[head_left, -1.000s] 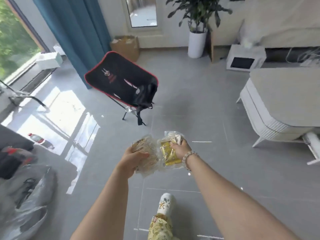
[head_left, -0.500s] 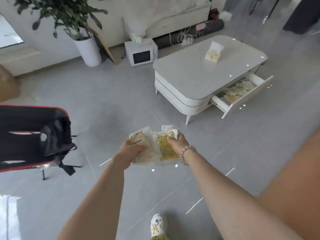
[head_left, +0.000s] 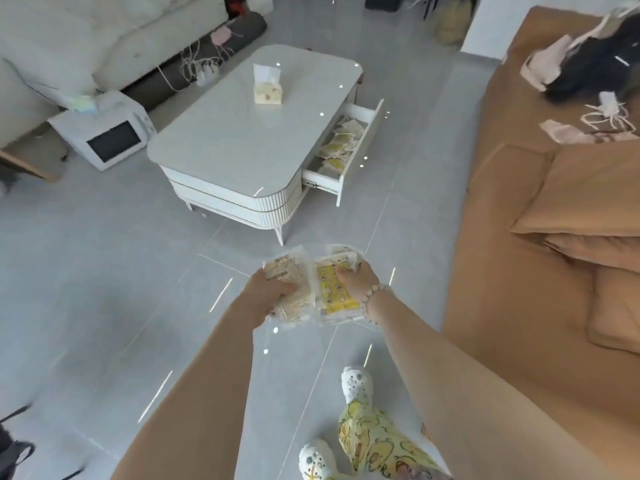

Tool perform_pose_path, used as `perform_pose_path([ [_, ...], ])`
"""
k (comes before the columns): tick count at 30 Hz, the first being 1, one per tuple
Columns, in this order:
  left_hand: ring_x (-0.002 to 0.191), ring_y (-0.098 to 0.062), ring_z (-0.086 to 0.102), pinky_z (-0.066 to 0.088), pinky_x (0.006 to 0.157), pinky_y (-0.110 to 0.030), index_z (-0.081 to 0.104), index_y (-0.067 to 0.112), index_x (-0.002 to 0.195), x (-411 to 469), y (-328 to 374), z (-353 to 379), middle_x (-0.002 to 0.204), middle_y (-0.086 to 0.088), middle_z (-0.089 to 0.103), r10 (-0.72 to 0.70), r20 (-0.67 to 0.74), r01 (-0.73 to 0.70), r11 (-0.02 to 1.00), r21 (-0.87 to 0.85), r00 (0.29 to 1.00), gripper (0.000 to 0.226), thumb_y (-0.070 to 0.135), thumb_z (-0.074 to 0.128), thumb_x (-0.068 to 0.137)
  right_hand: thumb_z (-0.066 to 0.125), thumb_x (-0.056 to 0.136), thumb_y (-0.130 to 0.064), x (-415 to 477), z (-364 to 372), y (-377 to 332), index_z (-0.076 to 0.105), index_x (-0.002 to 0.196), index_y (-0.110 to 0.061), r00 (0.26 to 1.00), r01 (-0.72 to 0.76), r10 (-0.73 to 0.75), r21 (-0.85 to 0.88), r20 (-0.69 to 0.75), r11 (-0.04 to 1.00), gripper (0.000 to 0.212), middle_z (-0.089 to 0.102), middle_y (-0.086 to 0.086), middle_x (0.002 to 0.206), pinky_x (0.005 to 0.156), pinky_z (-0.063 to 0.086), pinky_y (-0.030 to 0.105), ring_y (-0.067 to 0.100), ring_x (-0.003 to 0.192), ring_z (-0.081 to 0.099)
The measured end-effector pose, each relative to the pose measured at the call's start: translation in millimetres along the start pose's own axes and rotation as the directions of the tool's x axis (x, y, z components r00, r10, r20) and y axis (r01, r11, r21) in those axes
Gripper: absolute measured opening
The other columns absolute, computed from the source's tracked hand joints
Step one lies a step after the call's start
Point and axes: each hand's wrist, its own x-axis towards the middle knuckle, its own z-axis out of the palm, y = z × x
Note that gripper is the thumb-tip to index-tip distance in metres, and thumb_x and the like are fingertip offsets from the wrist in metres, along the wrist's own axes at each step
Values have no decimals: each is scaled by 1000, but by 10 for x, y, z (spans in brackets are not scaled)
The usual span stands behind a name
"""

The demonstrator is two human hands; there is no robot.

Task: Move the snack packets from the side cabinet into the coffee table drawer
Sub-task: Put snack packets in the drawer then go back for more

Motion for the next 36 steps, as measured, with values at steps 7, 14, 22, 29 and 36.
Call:
perform_pose_path([
  [7,81,-26,63,52,70,-33,61,6,102,615,389,488,92,-11,65,-18,88,10,996,94,996,29,-12,62,80,49,95,-37,579,-449,-92,38,138,-7,997,-55,57,31,-43,998,54,53,11,130,97,45,38,29,114,54],
  [14,95,-31,62,51,82,-40,59,5,112,1371,979,1039,98,-10,65,-61,100,44,986,161,993,39,-15,62,79,48,93,-41,1357,-942,-408,40,136,-11,993,-100,104,68,-61,993,53,56,11,127,97,47,42,30,111,57],
  [22,99,-31,62,49,94,-47,61,13,93,2187,1659,1592,94,-7,67,-68,82,52,982,182,994,30,-13,62,80,48,95,-37,2240,-1543,-995,36,139,-10,995,-63,69,71,-75,995,53,53,10,130,97,46,39,29,116,54],
  [29,107,-34,62,47,97,-50,62,8,106,2696,2181,1863,109,-14,67,-59,110,33,974,225,992,36,-14,63,77,49,96,-34,2733,-1796,-1364,32,142,-11,993,-67,81,150,-84,986,54,48,10,136,98,44,38,30,121,50],
  [36,109,-33,60,48,92,-43,58,5,117,3459,2652,1977,114,-13,66,-59,150,22,970,241,987,45,-14,64,77,45,99,-33,3347,-2042,-1875,25,144,-10,993,-76,85,104,-81,992,55,42,9,142,96,40,33,28,126,46],
])
